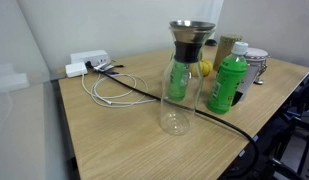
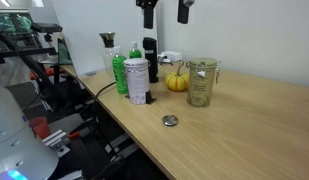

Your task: Move the metal thing backward

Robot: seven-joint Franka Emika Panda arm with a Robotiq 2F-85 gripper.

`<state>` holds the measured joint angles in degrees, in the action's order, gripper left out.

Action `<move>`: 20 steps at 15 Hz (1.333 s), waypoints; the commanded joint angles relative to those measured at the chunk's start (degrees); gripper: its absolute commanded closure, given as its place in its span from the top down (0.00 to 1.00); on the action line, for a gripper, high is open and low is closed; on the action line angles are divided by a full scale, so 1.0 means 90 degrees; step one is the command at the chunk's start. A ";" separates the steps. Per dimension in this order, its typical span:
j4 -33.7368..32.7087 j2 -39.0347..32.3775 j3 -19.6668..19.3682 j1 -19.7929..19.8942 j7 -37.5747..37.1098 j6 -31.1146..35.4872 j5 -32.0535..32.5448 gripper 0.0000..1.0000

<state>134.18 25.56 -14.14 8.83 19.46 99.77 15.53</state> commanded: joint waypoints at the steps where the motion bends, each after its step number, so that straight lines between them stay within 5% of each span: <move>1: -0.0008 -0.0004 0.0014 0.0014 0.0004 -0.0009 -0.0008 1.00; 7: 0.0032 -0.0337 0.0042 -0.0186 0.0014 0.0247 -0.0370 1.00; 15: 0.0827 -0.1211 -0.0036 -0.0278 0.0316 0.2659 -0.1535 1.00; 20: 0.0735 -0.1215 0.0099 -0.0265 0.0187 0.2375 -0.1383 1.00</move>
<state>140.85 14.68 -14.05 5.65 20.97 121.21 3.32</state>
